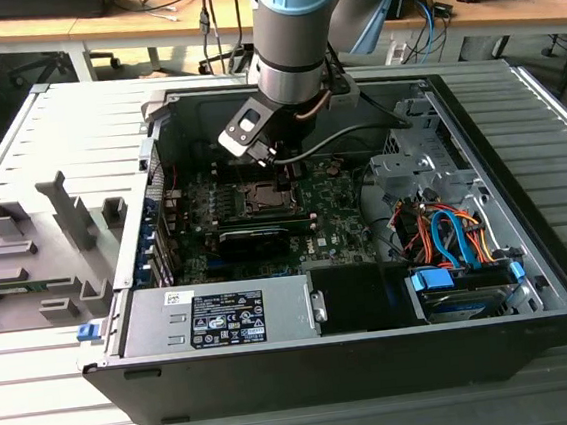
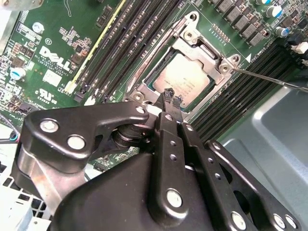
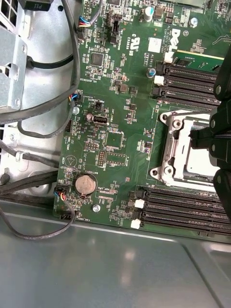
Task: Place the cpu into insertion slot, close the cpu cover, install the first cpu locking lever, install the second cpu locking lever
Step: 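Install the first cpu locking lever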
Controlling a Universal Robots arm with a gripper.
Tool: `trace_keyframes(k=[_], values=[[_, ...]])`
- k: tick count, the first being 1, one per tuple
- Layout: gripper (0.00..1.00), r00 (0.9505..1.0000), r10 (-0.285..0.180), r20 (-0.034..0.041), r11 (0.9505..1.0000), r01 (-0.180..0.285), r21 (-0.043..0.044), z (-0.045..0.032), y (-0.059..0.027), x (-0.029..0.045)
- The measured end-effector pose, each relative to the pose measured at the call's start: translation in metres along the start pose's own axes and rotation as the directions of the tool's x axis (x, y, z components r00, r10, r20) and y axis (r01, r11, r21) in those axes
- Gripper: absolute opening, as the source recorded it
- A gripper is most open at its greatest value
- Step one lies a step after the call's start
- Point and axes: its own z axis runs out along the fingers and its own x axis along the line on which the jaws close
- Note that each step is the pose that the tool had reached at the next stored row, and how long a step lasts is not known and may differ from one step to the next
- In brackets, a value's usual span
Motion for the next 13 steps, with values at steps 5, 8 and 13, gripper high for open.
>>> trace_keyframes(k=[5, 8, 13], values=[[0.11, 0.9999, -0.010, 0.0008, 1.0000, 0.010, 0.0005, 0.0000, 0.0000, 0.0000], [0.11, 0.9999, -0.017, 0.0013, 0.9999, 0.017, 0.0008, 0.0000, 0.0000, 0.0000], [0.11, 0.9996, -0.027, 0.0019, 0.9996, 0.027, 0.0012, 0.0000, 0.0000, 0.0000]])
